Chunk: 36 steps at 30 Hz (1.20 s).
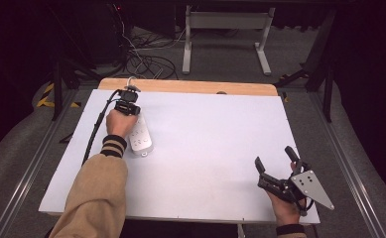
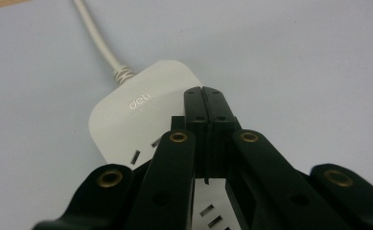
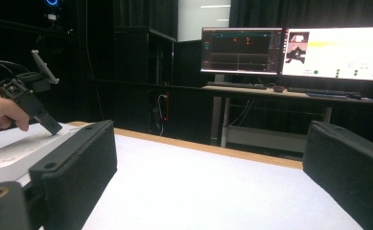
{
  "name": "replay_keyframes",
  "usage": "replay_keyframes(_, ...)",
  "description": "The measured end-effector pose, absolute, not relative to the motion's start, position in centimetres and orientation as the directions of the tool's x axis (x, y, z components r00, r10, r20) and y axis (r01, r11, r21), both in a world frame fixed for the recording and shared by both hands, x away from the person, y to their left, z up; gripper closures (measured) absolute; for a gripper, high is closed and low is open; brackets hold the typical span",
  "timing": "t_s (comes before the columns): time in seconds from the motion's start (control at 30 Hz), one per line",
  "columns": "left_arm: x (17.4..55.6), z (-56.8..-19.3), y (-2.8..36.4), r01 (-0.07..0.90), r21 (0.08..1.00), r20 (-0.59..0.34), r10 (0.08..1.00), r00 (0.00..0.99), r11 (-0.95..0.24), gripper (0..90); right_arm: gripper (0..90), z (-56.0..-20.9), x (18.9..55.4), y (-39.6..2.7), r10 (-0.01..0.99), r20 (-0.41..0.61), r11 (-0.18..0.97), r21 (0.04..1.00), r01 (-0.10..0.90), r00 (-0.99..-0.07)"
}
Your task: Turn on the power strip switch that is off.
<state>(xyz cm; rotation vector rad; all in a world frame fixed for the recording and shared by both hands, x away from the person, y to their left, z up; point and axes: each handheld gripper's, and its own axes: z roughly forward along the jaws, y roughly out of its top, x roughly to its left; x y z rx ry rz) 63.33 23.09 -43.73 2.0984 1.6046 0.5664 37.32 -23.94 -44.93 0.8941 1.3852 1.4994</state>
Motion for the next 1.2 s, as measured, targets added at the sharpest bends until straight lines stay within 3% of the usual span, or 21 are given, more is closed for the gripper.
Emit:
replay_keyframes(0.4, 63.1, -44.0, 23.3, 0.787, 0.583, -0.022, 0.964, 0.264, -0.201, 90.0, 5.1, -44.7, 37.1, -24.2, 0.935, -0.053, 0.002, 0.989, -0.145, -0.35)
replay_keyframes(0.5, 63.1, -43.5, 24.2, 0.764, 0.624, -0.042, 0.97, 0.241, -0.163, 90.0, 5.1, -44.8, 37.1, -24.2, 0.937, -0.048, -0.001, 0.99, -0.14, -0.346)
replay_keyframes(1.2, 63.1, -44.1, 24.7, 0.761, 0.616, 0.006, 0.967, 0.255, -0.204, 90.0, 5.1, -44.7, 37.3, -24.1, 0.939, -0.054, 0.006, 0.99, -0.141, -0.34)
